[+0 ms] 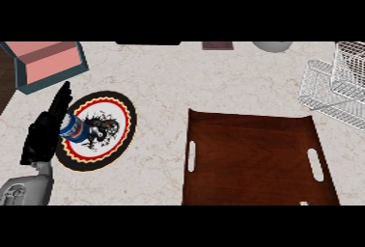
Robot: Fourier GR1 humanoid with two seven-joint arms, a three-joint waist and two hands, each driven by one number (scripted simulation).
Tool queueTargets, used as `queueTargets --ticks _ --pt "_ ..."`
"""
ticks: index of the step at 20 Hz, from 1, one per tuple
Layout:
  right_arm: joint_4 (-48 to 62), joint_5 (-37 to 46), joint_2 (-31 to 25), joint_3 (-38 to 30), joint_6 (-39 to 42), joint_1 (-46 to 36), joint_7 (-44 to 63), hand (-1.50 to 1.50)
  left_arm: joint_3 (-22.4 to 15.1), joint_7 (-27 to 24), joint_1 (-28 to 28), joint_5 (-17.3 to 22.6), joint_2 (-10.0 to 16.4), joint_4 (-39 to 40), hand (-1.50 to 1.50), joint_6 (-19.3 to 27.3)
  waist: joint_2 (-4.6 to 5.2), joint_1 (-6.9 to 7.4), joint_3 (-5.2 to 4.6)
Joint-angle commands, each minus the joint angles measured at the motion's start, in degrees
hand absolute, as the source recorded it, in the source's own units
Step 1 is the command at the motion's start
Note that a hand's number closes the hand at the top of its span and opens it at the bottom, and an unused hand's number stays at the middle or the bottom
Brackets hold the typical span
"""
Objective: Pick the lemon from the tray and place it in the tiered basket
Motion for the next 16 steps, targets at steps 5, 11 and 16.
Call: queueTargets --ticks 5,11,16 --pt "3.2 -7.4 1.6 -6.2 1.3 1.8 0.2 -1.5 -0.1 0.1 -2.0 -0.9 -0.9 2.3 0.0 1.1 -0.16 -0.56 -0.03" --pt "2.3 -12.7 0.9 -11.4 -7.8 3.7 -7.3 -1.5 0.2 -2.3 0.5 -0.2 -1.4 2.4 0.0 0.9 -0.14 -0.25 -0.01" --pt "-2.4 -16.3 0.1 -14.0 -11.6 3.7 -8.5 -1.5 0.2 1.1 -2.3 -1.2 -0.6 2.1 0.0 0.9 -0.3 -0.87 -0.03"
